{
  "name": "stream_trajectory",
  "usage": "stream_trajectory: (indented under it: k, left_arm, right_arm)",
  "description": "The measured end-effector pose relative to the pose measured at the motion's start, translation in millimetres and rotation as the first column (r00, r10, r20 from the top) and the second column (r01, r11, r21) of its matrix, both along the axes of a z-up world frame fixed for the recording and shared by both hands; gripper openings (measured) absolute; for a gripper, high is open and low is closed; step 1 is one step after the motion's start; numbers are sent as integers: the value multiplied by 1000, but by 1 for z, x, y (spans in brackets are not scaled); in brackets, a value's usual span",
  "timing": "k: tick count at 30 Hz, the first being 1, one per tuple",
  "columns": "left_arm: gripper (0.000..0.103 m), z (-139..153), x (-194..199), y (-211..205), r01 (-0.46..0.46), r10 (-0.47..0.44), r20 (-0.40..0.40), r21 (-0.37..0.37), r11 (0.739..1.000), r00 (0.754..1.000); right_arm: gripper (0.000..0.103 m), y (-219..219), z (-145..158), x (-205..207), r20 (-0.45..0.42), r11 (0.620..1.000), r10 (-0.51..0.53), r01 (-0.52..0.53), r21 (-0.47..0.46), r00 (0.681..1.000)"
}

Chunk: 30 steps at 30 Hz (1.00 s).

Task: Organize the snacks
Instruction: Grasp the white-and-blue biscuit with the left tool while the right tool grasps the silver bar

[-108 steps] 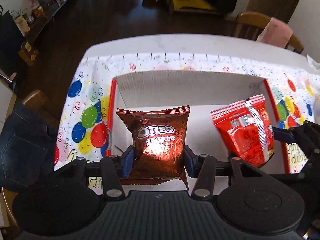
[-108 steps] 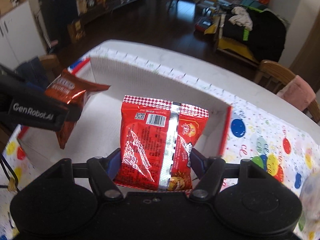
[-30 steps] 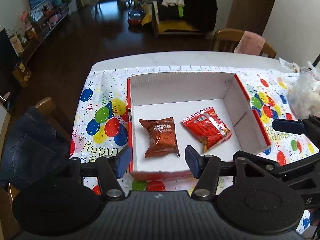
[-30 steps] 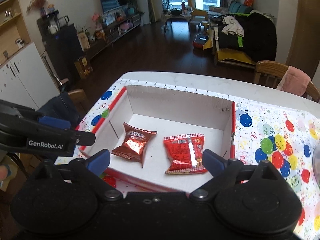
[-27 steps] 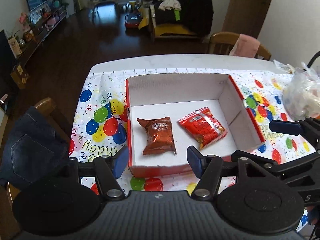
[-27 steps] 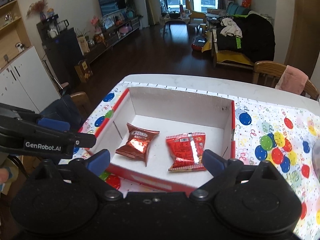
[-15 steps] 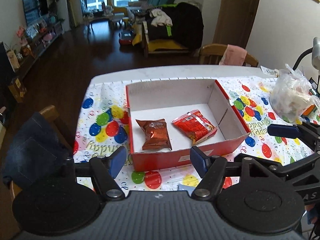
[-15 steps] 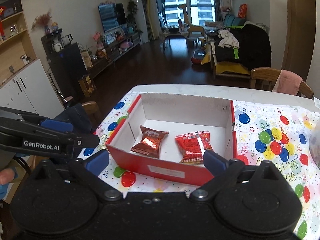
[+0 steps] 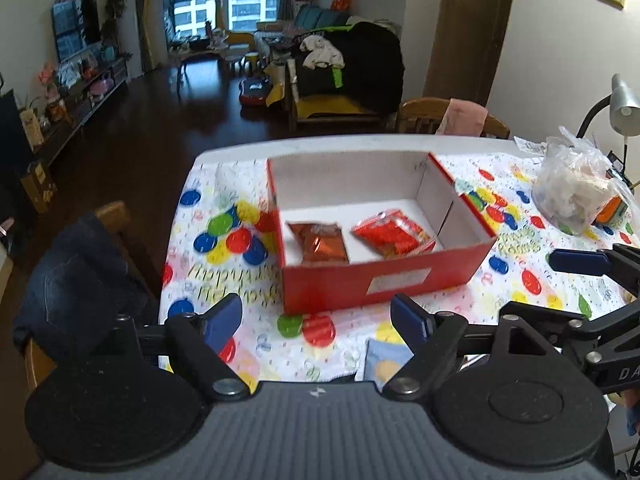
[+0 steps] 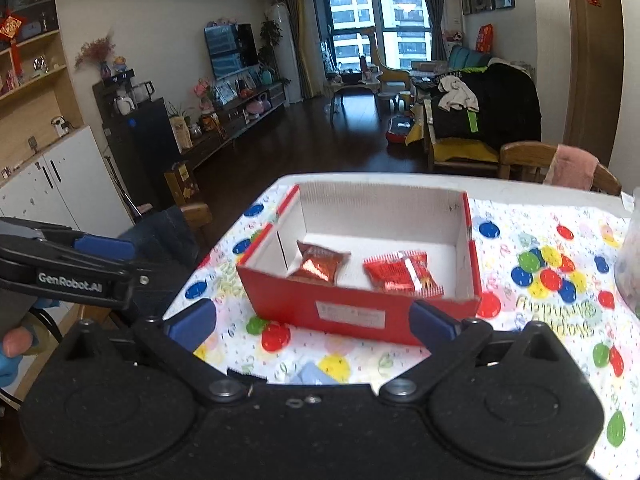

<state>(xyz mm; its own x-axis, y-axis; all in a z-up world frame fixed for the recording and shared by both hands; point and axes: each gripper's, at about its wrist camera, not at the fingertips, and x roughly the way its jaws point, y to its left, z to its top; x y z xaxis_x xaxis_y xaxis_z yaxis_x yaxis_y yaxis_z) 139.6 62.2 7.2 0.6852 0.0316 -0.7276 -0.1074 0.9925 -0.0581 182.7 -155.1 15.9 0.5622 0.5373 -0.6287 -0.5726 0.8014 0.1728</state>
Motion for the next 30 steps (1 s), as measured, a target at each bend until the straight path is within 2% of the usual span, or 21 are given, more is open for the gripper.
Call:
stream_trajectory:
  k: [3,7,13,16,19,23,27,30]
  left_arm:
    - [82,-14,-6,7,-15,14,-34,-35,999,999]
    - [82,-35,-14,12,-23,19,-86,-43,999,996]
    - [82,-67,-21,22,-47,31,-176,-89,995,984]
    - [82,-83,-20,26,-50,19,-226,-133,990,974]
    - [82,-102,-17,33,-58,-5,-276,-221,974,961]
    - [82,-121,-14,42,-106,12,-331,-269,957,944]
    - [82,-132,-11,48,-135,22,-363,-289,948,931]
    - [82,-139,-9,49,-144,20,-380,-301,943,925]
  right_arm:
    - [103,-3,-10,-8,5,1000,0,0,-28,1000]
    - [103,-5,-27,-15,6,996,25,-25,-88,1000]
    - [103,-12,-54,-23,-55,990,50,-57,-130,997]
    - [103,-17,-67,-26,-83,986,68,-80,-149,994]
    - [103,-20,-77,-27,-103,978,89,-107,-180,991]
    - [102,-24,-89,-24,-115,965,118,-141,-220,986]
    - [102,-23,-104,-16,-127,936,181,-211,-281,975]
    - [101,-18,-114,-13,-115,881,290,-312,-355,950]
